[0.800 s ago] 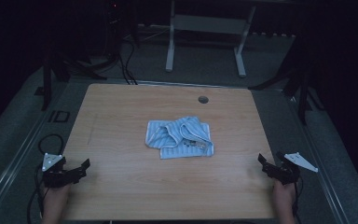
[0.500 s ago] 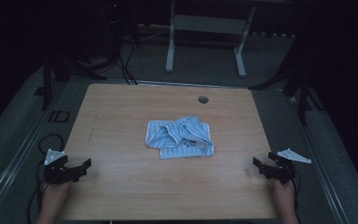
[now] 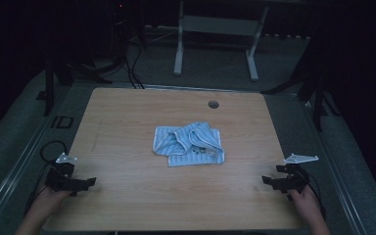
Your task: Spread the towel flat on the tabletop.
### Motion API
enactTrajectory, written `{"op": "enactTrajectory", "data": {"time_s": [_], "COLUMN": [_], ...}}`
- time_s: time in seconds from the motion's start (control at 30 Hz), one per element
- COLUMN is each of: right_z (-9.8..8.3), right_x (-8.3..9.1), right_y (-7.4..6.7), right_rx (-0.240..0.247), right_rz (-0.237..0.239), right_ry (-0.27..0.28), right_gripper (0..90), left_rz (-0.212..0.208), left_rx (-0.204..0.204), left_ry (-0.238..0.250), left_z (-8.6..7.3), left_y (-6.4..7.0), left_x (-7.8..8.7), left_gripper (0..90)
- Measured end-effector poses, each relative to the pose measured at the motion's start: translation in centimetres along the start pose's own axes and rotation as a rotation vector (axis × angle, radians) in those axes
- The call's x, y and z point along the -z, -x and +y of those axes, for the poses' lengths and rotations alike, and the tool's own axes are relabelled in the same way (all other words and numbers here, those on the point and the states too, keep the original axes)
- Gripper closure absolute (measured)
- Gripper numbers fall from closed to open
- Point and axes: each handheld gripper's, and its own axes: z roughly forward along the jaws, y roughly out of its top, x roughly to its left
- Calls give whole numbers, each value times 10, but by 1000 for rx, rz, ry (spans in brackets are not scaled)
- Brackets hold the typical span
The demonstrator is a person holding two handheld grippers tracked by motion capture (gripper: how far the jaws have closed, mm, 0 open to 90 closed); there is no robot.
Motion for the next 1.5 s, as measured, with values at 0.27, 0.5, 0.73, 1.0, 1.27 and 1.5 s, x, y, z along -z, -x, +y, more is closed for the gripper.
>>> {"op": "enactTrajectory", "data": {"time_s": [0.27, 0.5, 0.73, 1.0, 1.27, 1.5], "right_z": [20, 32, 38, 41, 46, 53], "right_x": [2, -1, -10, -13, -15, -18], "right_y": [-11, -24, -34, -41, -45, -46], "right_rx": [108, 207, 267, 309, 281, 276], "right_rz": [-5, -44, -16, -8, 26, 48], "right_ry": [-233, -445, -681, -831, -943, -905], "right_gripper": [127, 127, 127, 133, 145, 135], "left_rz": [-9, -29, -38, -46, -12, -24], "left_rx": [-70, -142, -191, -207, -240, -282], "left_ry": [-158, -315, -447, -564, -573, -564], "left_z": [4, 5, 9, 12, 19, 31], "left_y": [6, 16, 20, 23, 29, 41], "left_x": [1, 0, -1, -2, -2, -9], "left_gripper": [22, 21, 22, 22, 25, 25]}}
